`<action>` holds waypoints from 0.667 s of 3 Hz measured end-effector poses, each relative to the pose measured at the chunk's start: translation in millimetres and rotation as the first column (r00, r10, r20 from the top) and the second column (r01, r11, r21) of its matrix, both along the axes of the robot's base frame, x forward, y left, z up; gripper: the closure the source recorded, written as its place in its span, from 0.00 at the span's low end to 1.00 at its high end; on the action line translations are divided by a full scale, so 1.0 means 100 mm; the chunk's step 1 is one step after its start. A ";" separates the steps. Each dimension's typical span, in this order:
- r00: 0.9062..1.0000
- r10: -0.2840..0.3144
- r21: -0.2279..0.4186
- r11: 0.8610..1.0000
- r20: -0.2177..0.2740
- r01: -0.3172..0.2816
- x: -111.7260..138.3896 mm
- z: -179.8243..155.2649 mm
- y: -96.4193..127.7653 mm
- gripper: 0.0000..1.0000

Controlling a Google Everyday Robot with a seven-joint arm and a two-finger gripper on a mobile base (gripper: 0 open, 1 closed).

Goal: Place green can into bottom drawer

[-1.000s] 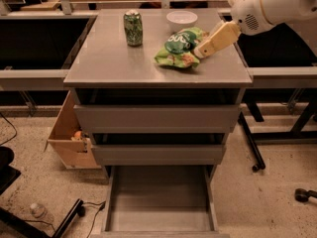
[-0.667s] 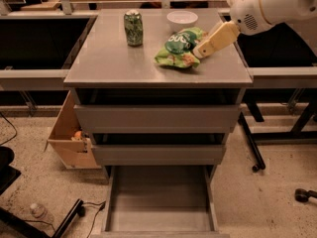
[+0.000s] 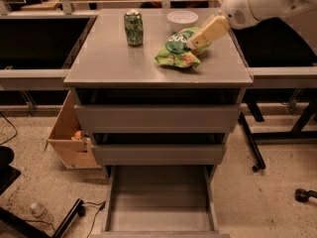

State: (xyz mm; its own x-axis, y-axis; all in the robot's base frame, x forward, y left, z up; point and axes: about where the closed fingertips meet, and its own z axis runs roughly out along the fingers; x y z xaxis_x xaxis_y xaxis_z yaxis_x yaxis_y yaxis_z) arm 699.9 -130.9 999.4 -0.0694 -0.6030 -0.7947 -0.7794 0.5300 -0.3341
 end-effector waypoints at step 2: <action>0.992 -0.120 0.212 0.971 0.044 0.108 1.14 0.16 0.19 0.00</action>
Offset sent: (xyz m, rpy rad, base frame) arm 0.1888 0.0245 0.0363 0.3357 -0.1238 -0.2534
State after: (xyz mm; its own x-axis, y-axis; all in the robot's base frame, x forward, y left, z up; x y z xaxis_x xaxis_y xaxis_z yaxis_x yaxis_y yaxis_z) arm 813.9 -111.7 1015.4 -0.0800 -0.4137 -0.9069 -0.6927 0.6773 -0.2478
